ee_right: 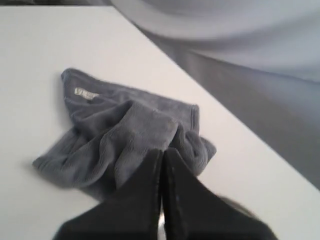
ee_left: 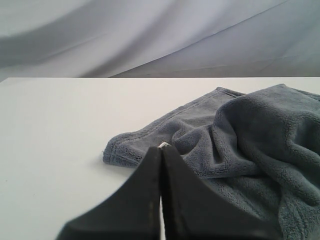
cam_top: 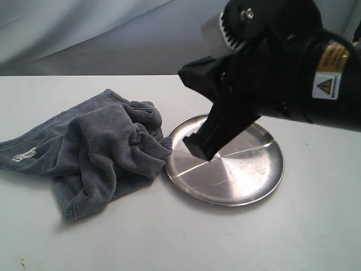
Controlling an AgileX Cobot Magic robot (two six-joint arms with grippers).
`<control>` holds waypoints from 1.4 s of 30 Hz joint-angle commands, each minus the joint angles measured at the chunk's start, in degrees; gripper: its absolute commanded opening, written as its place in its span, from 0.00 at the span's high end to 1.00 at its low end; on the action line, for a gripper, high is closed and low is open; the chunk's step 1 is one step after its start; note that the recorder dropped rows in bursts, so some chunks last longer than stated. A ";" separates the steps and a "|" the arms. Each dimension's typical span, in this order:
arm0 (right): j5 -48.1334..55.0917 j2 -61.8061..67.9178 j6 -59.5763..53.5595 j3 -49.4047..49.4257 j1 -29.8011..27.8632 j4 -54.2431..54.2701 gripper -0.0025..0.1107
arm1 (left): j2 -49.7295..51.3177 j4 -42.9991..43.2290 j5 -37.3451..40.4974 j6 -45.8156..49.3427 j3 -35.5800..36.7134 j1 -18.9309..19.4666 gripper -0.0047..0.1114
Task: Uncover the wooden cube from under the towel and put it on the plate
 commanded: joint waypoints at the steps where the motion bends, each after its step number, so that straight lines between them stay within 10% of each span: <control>1: 13.78 0.01 -1.04 -2.68 0.51 1.54 0.98 | -0.13 -0.40 -0.39 -0.03 0.00 -0.18 0.96; 32: 38.86 43.93 -5.40 -53.79 0.51 8.77 0.98 | -0.13 -0.40 -0.39 -0.15 0.00 -0.18 0.96; 42: 35.33 56.17 -14.83 -56.72 0.51 13.82 0.98 | -0.13 -0.40 -0.39 -0.04 0.00 -0.18 0.96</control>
